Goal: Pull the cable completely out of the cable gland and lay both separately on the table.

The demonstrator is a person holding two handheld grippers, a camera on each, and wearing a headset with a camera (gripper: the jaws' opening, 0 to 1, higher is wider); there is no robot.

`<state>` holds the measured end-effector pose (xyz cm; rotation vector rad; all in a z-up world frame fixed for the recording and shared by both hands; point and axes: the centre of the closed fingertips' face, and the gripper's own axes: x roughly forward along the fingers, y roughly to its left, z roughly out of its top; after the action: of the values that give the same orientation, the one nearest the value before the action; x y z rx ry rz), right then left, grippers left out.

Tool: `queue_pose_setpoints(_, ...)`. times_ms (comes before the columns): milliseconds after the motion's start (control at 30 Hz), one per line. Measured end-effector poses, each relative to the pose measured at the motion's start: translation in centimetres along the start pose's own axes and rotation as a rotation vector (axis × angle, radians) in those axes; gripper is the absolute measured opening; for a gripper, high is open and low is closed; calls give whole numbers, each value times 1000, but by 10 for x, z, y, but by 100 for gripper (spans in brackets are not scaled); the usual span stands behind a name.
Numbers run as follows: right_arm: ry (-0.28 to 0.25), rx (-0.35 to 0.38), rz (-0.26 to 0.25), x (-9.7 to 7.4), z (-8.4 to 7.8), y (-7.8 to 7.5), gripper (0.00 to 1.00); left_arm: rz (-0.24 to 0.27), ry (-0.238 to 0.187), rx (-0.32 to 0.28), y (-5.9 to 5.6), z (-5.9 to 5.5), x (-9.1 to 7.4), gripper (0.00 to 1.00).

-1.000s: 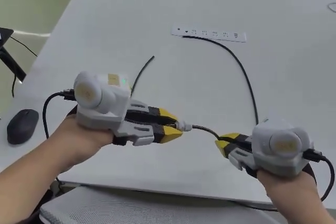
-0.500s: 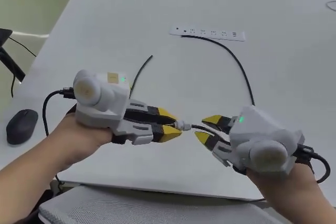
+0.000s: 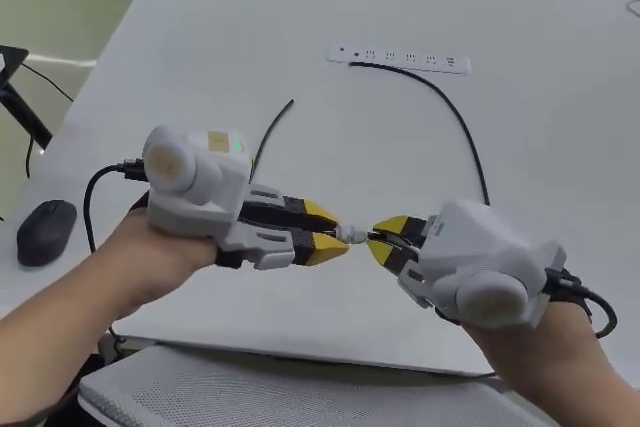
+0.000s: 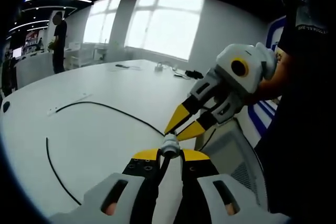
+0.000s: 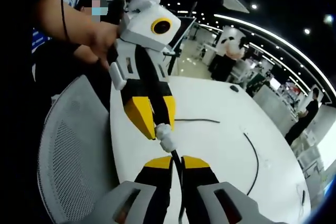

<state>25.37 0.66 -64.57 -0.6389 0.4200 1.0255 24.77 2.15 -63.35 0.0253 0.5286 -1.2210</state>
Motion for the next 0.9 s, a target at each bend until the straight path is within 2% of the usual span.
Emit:
queue_pose_setpoints(367, 0, 63, -5, -1, -6, -2, 0, -1, -3, 15, -3, 1, 4, 15)
queue_pose_setpoints(900, 8, 174, -12, 1, -17, -9, 0, 11, -8, 17, 0, 1, 0, 15)
